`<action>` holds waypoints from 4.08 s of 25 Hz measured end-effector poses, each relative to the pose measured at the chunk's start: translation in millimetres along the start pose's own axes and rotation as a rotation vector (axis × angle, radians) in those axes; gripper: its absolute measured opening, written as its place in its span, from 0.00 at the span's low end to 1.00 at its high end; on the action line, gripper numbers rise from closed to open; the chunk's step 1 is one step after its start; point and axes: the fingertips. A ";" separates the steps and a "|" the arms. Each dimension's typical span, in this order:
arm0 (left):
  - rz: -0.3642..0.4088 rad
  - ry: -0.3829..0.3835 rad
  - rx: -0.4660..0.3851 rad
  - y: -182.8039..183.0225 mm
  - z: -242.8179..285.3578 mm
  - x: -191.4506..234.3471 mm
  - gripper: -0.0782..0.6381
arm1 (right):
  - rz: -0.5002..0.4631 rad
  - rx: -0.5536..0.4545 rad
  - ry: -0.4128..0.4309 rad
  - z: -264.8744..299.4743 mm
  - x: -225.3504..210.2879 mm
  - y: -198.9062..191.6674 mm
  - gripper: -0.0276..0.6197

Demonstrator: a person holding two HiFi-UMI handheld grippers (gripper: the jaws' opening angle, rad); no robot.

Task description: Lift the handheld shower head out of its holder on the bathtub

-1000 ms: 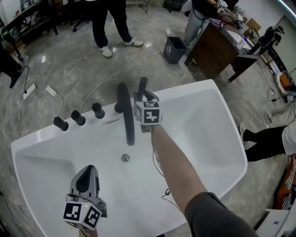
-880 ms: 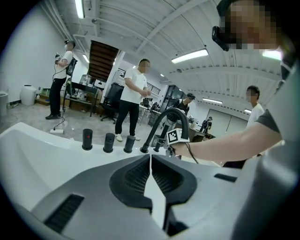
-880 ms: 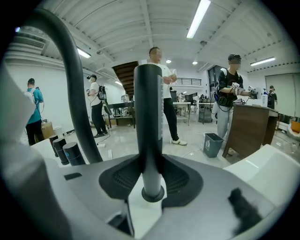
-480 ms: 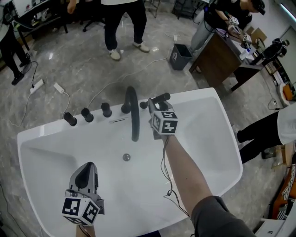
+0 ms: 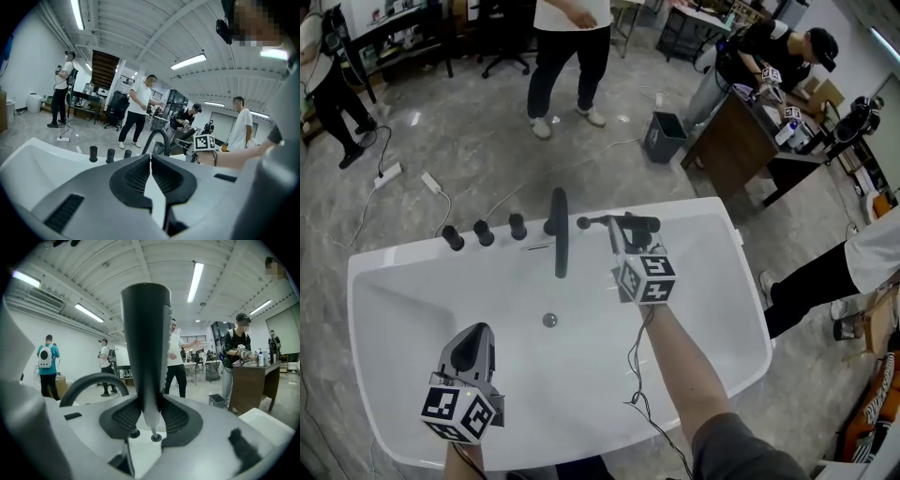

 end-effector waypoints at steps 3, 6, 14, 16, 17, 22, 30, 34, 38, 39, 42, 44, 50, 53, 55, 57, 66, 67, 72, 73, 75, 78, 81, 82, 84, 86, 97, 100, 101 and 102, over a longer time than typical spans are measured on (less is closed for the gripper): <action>-0.002 -0.010 -0.011 5.3 -4.6 -15.6 0.14 | -0.011 -0.050 0.017 -34.3 2.7 21.1 0.26; 0.004 -0.019 -0.011 4.3 -7.9 -31.4 0.14 | -0.049 -0.068 0.025 -62.3 7.9 22.1 0.26; 0.022 -0.057 -0.004 -1.1 -17.5 -66.6 0.14 | -0.020 -0.082 0.023 -119.0 26.7 16.1 0.26; 0.030 -0.068 -0.003 -1.2 -23.0 -74.9 0.14 | -0.029 -0.094 0.031 -136.2 37.0 21.0 0.26; 0.038 -0.075 -0.005 -0.8 -25.7 -78.4 0.14 | -0.040 -0.101 0.034 -144.8 42.2 24.3 0.26; 0.059 -0.099 -0.007 0.2 -43.3 -85.5 0.14 | -0.066 -0.129 0.031 -187.1 68.0 41.1 0.26; 0.051 -0.149 -0.029 3.4 -90.4 -91.8 0.14 | -0.072 -0.149 -0.031 -253.3 109.1 64.5 0.26; 0.045 -0.185 -0.045 7.4 -119.5 -87.4 0.14 | -0.058 -0.149 -0.071 -279.0 135.1 72.2 0.26; 0.053 -0.243 -0.041 4.0 -149.7 -86.6 0.14 | -0.069 -0.154 -0.096 -309.0 169.4 78.9 0.26; 0.058 -0.261 -0.033 2.1 -157.2 -87.0 0.14 | -0.068 -0.157 -0.105 -316.8 178.0 80.3 0.26; 0.083 -0.308 -0.019 -2.8 -182.8 -86.7 0.14 | -0.062 -0.161 -0.128 -339.6 204.7 83.6 0.26; 0.089 -0.323 -0.022 -2.6 -200.0 -82.7 0.14 | -0.060 -0.162 -0.139 -352.4 221.7 86.1 0.26; 0.088 -0.365 -0.049 0.3 -252.0 -62.1 0.14 | -0.084 -0.179 -0.192 -389.4 268.2 93.2 0.26; 0.079 -0.381 -0.062 0.6 -280.3 -48.5 0.14 | -0.090 -0.197 -0.225 -407.0 294.7 98.7 0.26; 0.074 -0.394 -0.070 -0.7 -301.1 -39.3 0.14 | -0.092 -0.203 -0.239 -418.6 316.7 100.2 0.26; 0.073 -0.416 -0.084 -1.4 -322.1 -30.8 0.14 | -0.101 -0.208 -0.252 -431.3 339.9 101.8 0.26; 0.089 -0.441 -0.087 -12.3 -400.8 5.2 0.14 | -0.099 -0.241 -0.286 -491.5 424.7 93.4 0.26; 0.095 -0.449 -0.089 -12.7 -406.2 6.3 0.14 | -0.096 -0.244 -0.289 -497.4 430.8 92.1 0.26; 0.110 -0.483 -0.101 -10.8 -426.5 6.1 0.14 | -0.090 -0.264 -0.300 -525.6 457.0 97.0 0.26; 0.110 -0.487 -0.102 -10.6 -429.5 5.4 0.14 | -0.091 -0.263 -0.303 -530.4 460.7 98.8 0.26; 0.106 -0.499 -0.097 -12.7 -435.1 2.7 0.14 | -0.087 -0.267 -0.319 -541.2 464.2 96.8 0.26; 0.115 -0.520 -0.084 -21.3 -441.9 -5.4 0.14 | -0.073 -0.304 -0.330 -557.5 465.6 90.4 0.26; 0.128 -0.531 -0.080 -29.2 -445.9 -18.2 0.14 | -0.070 -0.324 -0.322 -571.6 465.7 85.7 0.26; 0.129 -0.531 -0.078 -30.3 -446.8 -21.4 0.14 | -0.072 -0.317 -0.319 -573.9 465.2 83.1 0.26; 0.130 -0.528 -0.073 -31.1 -447.3 -25.3 0.14 | -0.067 -0.296 -0.312 -574.3 463.2 76.2 0.26; 0.130 -0.520 -0.070 -31.3 -445.8 -28.9 0.14 | -0.049 -0.274 -0.307 -572.8 458.8 70.0 0.26; 0.105 -0.477 -0.062 -38.2 -436.6 -54.7 0.14 | -0.007 -0.212 -0.261 -571.3 440.7 55.9 0.26; 0.104 -0.483 -0.068 -39.6 -441.5 -65.2 0.14 | -0.005 -0.209 -0.249 -572.5 441.0 56.0 0.26; 0.107 -0.485 -0.069 -40.9 -443.6 -68.6 0.14 | -0.005 -0.208 -0.246 -573.7 441.2 55.7 0.26; 0.111 -0.487 -0.070 -42.4 -445.7 -72.1 0.14 | -0.007 -0.208 -0.243 -575.3 440.9 55.8 0.26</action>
Point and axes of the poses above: the fingertips, and each gripper's own axes: z forward along the fingers, x to its left, y out of its top, and after that the axes turned 8 degrees about y, right-handed
